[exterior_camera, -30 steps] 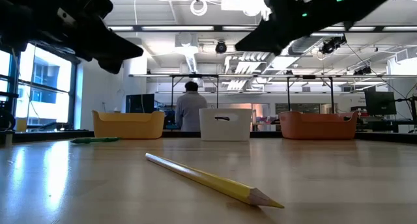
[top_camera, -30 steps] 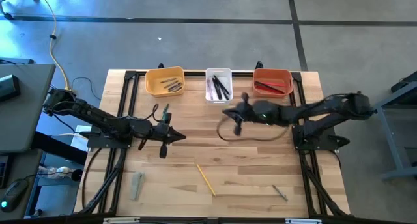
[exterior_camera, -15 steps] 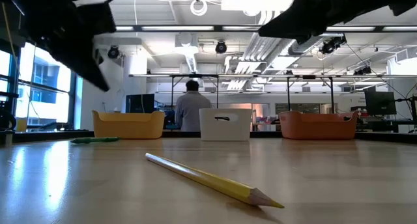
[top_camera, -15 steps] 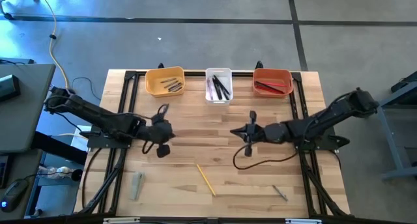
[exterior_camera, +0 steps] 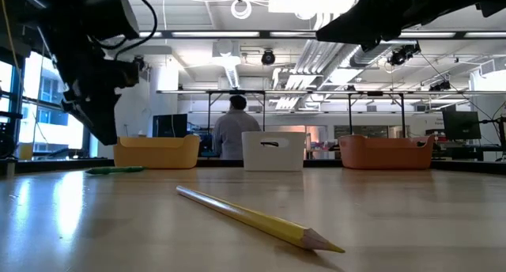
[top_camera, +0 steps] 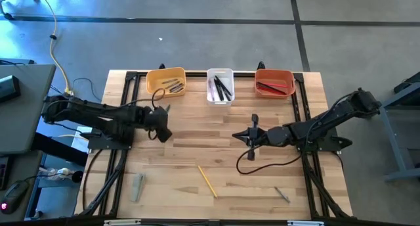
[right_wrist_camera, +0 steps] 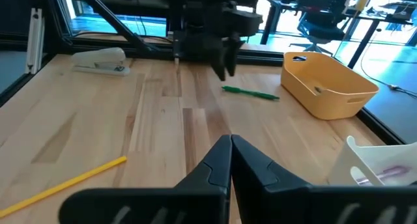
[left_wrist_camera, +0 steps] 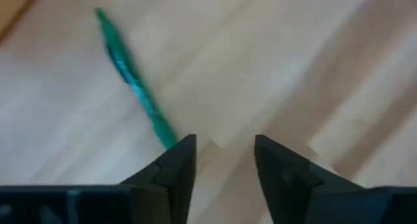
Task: Sort crayons/erasers/pens/pencils in bins
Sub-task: Put the green pen into the white bin, then put the gray crayon into the yellow bin
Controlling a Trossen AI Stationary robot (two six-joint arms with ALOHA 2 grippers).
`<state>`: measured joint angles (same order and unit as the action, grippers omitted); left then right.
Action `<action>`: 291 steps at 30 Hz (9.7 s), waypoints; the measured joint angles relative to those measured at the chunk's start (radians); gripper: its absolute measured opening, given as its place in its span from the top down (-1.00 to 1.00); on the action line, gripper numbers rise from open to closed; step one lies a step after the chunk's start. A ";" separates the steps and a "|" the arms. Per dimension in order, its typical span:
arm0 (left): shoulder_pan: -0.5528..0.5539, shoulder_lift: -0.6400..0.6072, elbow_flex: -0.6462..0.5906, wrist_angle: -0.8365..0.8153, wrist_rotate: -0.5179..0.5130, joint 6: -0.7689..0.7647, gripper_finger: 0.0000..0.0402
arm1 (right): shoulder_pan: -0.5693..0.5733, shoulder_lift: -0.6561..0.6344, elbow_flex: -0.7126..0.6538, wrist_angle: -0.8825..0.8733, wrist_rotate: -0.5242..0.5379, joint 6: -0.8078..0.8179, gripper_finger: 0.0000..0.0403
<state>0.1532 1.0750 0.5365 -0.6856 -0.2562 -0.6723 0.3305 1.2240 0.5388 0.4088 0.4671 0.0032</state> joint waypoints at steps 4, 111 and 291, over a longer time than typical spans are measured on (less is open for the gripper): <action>0.111 0.000 0.000 0.015 0.042 0.049 0.15 | 0.000 0.000 0.000 0.000 0.000 -0.001 1.00; 0.494 0.973 0.904 0.315 0.340 0.518 0.62 | 0.000 0.001 0.001 -0.009 -0.001 -0.011 1.00; -0.335 0.586 0.126 1.863 0.165 0.680 0.90 | 0.004 0.360 0.189 0.427 -0.281 -0.029 0.92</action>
<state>-0.1823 1.6608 0.6624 1.1770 -0.0909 0.0078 0.3347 1.5837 0.7277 0.8357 0.1860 -0.0254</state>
